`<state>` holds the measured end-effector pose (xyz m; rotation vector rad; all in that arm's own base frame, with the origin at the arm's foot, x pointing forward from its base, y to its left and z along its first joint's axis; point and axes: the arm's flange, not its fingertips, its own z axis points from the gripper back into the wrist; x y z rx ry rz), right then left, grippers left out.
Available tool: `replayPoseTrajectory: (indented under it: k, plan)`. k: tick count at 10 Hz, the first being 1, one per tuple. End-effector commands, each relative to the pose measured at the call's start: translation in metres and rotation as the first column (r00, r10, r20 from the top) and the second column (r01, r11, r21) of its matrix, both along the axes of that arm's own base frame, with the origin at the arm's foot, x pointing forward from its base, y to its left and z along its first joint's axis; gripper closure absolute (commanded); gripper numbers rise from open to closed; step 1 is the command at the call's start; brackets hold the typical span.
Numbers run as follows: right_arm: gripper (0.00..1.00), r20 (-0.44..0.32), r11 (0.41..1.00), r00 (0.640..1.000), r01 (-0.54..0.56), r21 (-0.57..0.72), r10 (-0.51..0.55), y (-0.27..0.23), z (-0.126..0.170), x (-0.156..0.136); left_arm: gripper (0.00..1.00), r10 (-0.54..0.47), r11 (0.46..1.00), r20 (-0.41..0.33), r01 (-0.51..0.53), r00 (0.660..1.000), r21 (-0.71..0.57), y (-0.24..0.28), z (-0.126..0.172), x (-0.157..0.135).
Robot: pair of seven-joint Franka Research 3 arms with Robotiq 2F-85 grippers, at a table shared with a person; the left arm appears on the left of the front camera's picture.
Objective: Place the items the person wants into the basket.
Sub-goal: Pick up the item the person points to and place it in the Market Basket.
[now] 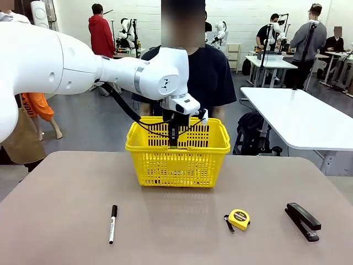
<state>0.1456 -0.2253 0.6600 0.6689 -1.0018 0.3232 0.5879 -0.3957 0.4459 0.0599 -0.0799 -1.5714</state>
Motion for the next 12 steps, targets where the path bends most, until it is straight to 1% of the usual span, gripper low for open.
replayPoseTrajectory:
  k: [1, 2, 3, 4, 5, 6, 7, 8, 9, 12]
  plan:
    - [0.00, 0.015, 1.000, 1.000, -0.019, 0.011, 0.019, 0.0019, -0.0015, 0.0006, 0.72, -0.032, 0.999, -0.006, 0.032, 0.999, -0.019, -0.0012, 0.0106, 0.0052]
    - [0.00, 0.015, 1.000, 1.000, -0.019, 0.011, 0.019, 0.0019, -0.0015, 0.0006, 0.69, -0.030, 0.999, -0.006, 0.029, 1.000, -0.024, -0.0017, 0.0103, 0.0042]
    - [0.00, 0.015, 1.000, 1.000, -0.019, 0.011, 0.019, 0.0019, -0.0015, 0.0006, 0.52, -0.024, 0.999, -0.010, 0.024, 1.000, -0.022, -0.0026, 0.0093, 0.0040]
    - [0.00, 0.015, 1.000, 1.000, -0.019, 0.011, 0.019, 0.0019, -0.0015, 0.0006, 0.49, -0.028, 0.999, -0.016, 0.028, 0.999, -0.023, -0.0020, 0.0104, 0.0056]
    - [0.00, 0.015, 1.000, 1.000, -0.019, 0.011, 0.019, 0.0019, -0.0015, 0.0006, 0.32, -0.027, 0.999, -0.017, 0.026, 0.999, -0.023, -0.0023, 0.0106, 0.0059]
    - [0.00, 0.015, 1.000, 1.000, -0.019, 0.011, 0.019, 0.0019, -0.0015, 0.0006, 0.29, -0.022, 1.000, -0.015, 0.021, 1.000, -0.022, -0.0031, 0.0094, 0.0047]
    - [0.00, 0.015, 1.000, 1.000, -0.019, 0.011, 0.019, 0.0019, -0.0015, 0.0006, 0.12, -0.023, 0.999, -0.017, 0.023, 1.000, -0.022, -0.0022, 0.0102, 0.0050]
    - [0.00, 0.015, 1.000, 1.000, -0.019, 0.011, 0.019, 0.0019, -0.0015, 0.0006, 0.09, -0.025, 0.999, -0.020, 0.024, 0.999, -0.022, -0.0021, 0.0107, 0.0056]
    - [0.00, 0.015, 1.000, 1.000, -0.019, 0.011, 0.019, 0.0019, -0.0015, 0.0006, 0.00, -0.023, 1.000, -0.020, 0.023, 1.000, -0.021, -0.0023, 0.0104, 0.0054]
    - [0.00, 0.015, 1.000, 1.000, -0.019, 0.011, 0.019, 0.0019, -0.0015, 0.0006, 0.00, -0.026, 0.999, -0.016, 0.026, 1.000, -0.018, -0.0012, 0.0125, 0.0047]
